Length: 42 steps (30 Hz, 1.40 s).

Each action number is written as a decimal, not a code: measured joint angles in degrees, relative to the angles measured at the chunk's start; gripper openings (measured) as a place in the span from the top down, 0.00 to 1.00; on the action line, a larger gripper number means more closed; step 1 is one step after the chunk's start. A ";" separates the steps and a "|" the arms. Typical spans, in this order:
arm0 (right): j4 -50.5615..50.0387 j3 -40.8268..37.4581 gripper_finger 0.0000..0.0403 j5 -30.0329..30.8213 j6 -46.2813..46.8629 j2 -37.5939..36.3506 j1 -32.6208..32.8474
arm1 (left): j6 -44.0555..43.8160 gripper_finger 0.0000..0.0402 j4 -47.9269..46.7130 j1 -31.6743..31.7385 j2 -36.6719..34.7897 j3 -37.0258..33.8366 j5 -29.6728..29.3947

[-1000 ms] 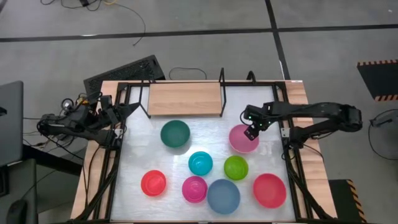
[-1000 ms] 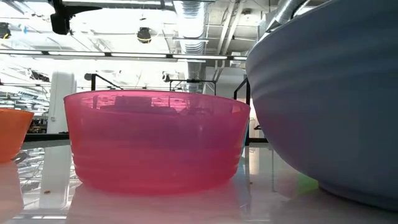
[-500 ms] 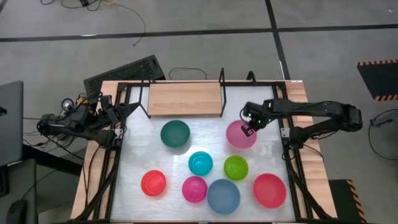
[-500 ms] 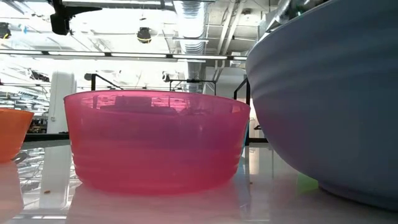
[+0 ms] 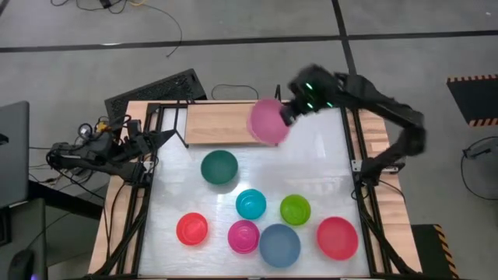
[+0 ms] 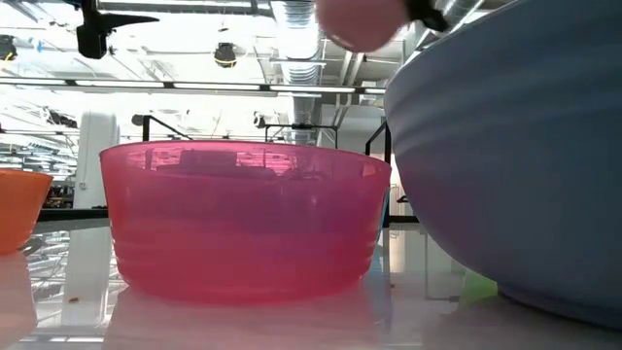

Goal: Place and stack bowls onto a shelf
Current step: Put the pink bowl on the shelf

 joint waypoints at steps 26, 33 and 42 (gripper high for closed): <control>3.61 27.57 0.93 -6.30 -6.30 46.61 -5.31 | -1.32 0.39 -2.63 0.00 0.00 0.00 -2.89; 3.24 27.70 0.93 -5.46 -5.72 46.59 -6.73 | -1.32 0.39 -2.88 -0.02 0.00 0.00 -2.97; 0.04 27.53 0.88 -4.47 -5.48 48.60 -8.03 | -1.31 0.39 -2.88 -0.02 0.00 0.00 -3.02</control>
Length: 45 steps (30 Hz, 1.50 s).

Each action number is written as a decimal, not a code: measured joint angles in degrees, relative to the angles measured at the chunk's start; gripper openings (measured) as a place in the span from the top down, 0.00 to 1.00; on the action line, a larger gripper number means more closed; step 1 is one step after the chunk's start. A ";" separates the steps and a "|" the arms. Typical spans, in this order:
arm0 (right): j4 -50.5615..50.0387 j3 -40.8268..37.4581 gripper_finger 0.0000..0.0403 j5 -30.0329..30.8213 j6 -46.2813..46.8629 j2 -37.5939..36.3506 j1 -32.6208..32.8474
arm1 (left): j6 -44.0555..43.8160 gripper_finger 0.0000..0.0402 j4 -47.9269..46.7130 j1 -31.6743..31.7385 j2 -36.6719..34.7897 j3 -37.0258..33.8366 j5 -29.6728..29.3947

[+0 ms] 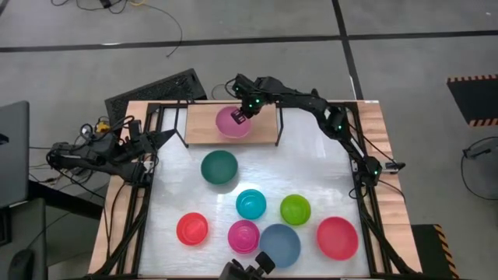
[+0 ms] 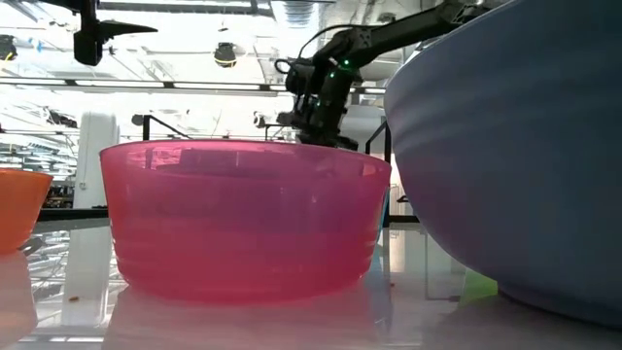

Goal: Place and stack bowls onto a shelf
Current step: Put the pink bowl on the shelf

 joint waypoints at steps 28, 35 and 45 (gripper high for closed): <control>-0.16 1.37 0.56 2.69 -2.85 -11.19 2.20 | 0.58 0.39 -1.33 0.02 0.01 0.00 0.17; -11.54 -0.07 0.95 2.80 -8.08 -11.73 7.30 | 0.54 0.39 -1.49 0.00 0.00 0.00 0.24; -16.01 -0.10 0.96 2.89 -10.26 -4.00 11.16 | -0.97 0.39 -1.82 0.00 0.02 0.00 0.37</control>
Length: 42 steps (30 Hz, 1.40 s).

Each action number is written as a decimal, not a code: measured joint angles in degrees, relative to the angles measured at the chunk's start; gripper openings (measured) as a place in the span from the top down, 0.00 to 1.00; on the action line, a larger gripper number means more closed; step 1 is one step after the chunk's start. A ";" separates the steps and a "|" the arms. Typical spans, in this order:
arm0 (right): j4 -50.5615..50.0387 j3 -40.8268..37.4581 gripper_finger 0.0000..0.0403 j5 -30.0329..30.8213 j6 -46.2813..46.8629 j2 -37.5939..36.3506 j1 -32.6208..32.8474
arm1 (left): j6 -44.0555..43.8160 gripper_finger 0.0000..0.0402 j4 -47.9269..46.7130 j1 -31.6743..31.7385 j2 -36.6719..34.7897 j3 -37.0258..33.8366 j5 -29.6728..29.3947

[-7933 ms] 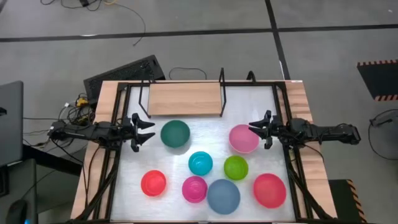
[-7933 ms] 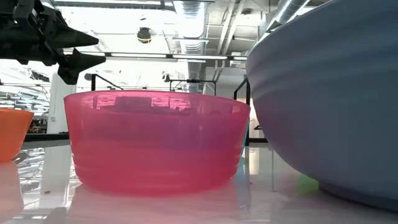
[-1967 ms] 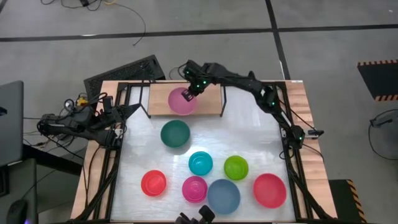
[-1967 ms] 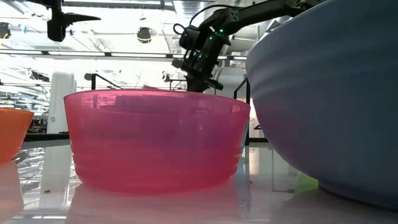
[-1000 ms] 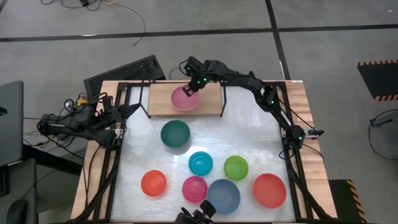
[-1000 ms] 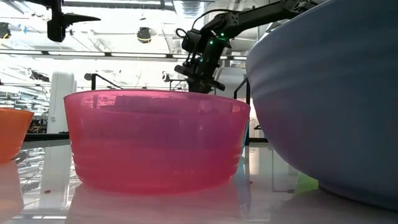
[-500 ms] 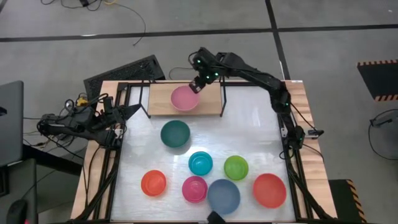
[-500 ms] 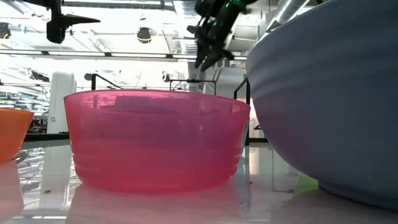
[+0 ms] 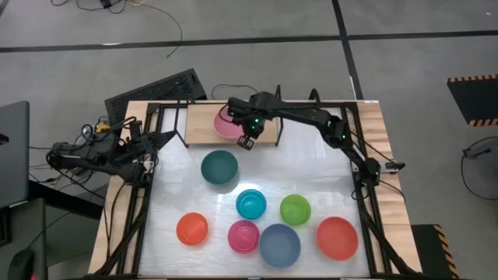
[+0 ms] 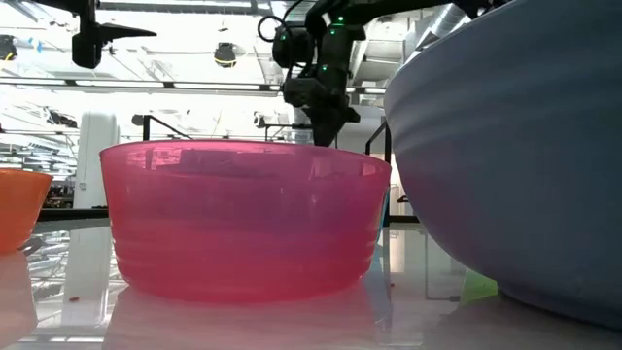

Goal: Place and stack bowls onto a shelf
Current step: Put the pink bowl on the shelf

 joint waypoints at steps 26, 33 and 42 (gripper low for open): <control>1.24 -0.85 0.95 0.06 -0.60 -1.37 -2.12 | -0.07 0.39 -1.68 0.02 -0.02 0.00 -0.55; 7.17 -5.35 0.95 -0.06 -0.52 -0.93 -2.73 | -0.07 0.39 -1.62 0.02 -0.02 0.00 -0.61; 16.15 -5.35 0.95 -0.09 -1.04 -0.94 -3.18 | 0.50 0.39 -1.63 0.02 0.00 0.00 -0.59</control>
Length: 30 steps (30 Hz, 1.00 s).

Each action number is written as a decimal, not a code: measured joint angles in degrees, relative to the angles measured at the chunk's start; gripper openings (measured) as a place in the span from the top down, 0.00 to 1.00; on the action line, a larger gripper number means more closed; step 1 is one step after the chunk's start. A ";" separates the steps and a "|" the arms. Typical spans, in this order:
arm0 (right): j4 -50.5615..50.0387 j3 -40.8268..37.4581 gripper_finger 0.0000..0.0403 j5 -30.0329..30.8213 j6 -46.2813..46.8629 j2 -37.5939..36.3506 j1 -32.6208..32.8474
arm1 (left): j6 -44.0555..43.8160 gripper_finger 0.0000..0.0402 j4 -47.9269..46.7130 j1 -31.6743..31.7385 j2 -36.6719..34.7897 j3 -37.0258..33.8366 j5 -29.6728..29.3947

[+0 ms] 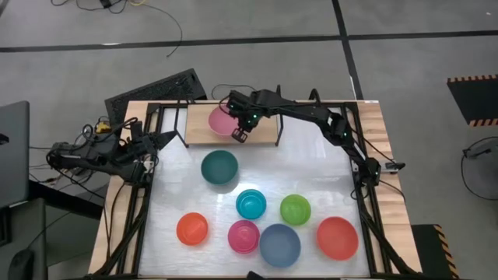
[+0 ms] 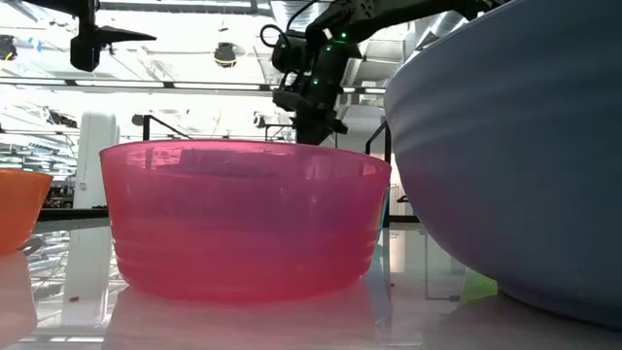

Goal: Place and stack bowls onto a shelf
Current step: Put the pink bowl on the shelf, then stack the green bowl on top of the pink bowl on the shelf

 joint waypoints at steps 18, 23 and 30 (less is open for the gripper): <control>2.82 0.02 0.88 -8.70 1.06 -4.51 -0.29 | 0.25 0.39 -0.81 0.00 -0.02 0.00 -0.31; -2.62 0.11 0.87 -9.58 1.01 -6.86 3.77 | 0.27 0.39 -1.27 0.00 0.00 0.00 -0.49; -0.34 0.15 0.72 -8.83 5.10 -3.85 9.41 | 0.02 0.39 -1.25 -0.01 -0.01 0.00 -0.66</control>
